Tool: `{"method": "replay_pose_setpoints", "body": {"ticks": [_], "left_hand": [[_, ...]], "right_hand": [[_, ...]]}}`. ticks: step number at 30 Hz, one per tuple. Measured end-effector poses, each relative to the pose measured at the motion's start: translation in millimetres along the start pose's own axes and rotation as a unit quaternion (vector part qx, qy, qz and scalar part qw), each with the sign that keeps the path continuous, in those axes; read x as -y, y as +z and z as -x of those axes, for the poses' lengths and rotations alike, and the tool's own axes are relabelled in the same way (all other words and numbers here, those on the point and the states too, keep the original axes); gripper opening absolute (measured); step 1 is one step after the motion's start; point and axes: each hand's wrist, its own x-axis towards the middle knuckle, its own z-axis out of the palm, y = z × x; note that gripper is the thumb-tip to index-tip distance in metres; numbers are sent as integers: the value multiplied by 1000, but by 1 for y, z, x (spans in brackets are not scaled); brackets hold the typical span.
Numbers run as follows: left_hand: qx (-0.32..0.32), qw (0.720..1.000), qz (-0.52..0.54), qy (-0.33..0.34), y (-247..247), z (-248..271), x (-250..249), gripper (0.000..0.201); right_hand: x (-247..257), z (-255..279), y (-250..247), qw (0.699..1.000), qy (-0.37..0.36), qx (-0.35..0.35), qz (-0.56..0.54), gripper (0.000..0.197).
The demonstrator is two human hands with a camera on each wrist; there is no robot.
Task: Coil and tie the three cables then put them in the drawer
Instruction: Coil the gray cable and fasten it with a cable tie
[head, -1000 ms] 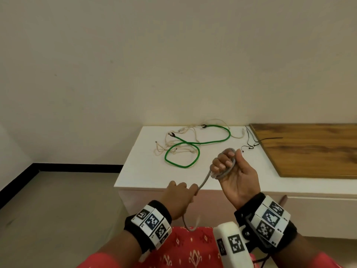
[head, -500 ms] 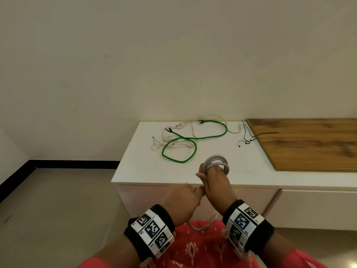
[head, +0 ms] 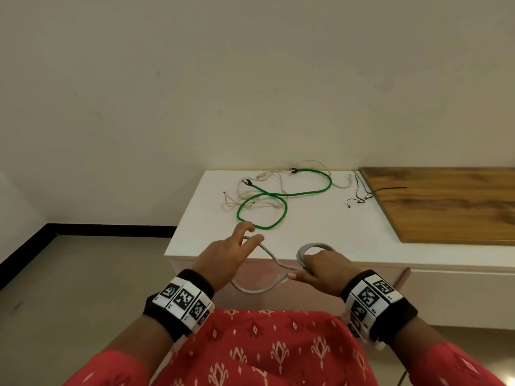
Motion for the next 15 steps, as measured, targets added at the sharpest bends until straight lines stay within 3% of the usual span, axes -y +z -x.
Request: {"method": "replay_pose_setpoints", "body": {"ticks": [3,6,10,11,13,15], "left_hand": [[-32,992,-107,50,2,0,7,69],[-50,982,-173,59,8,1,8,45],[-53,985,-164,10,12,-1,7,34],[-52,989,-132,-38,10,-4,8,25],[-39,977,-20,-207,8,-4,24,22],[22,921,109,-374,4,6,51,23]], "right_hand": [[0,1,-10,997,-37,-23,-59,50],[-3,2,-15,961,-33,14,-276,49],[-5,9,-18,817,-38,106,-565,55],[-6,10,-18,781,-52,134,-607,54],[-10,13,-19,703,-87,186,-681,53],[-15,15,-24,608,-122,219,-753,52]]}}
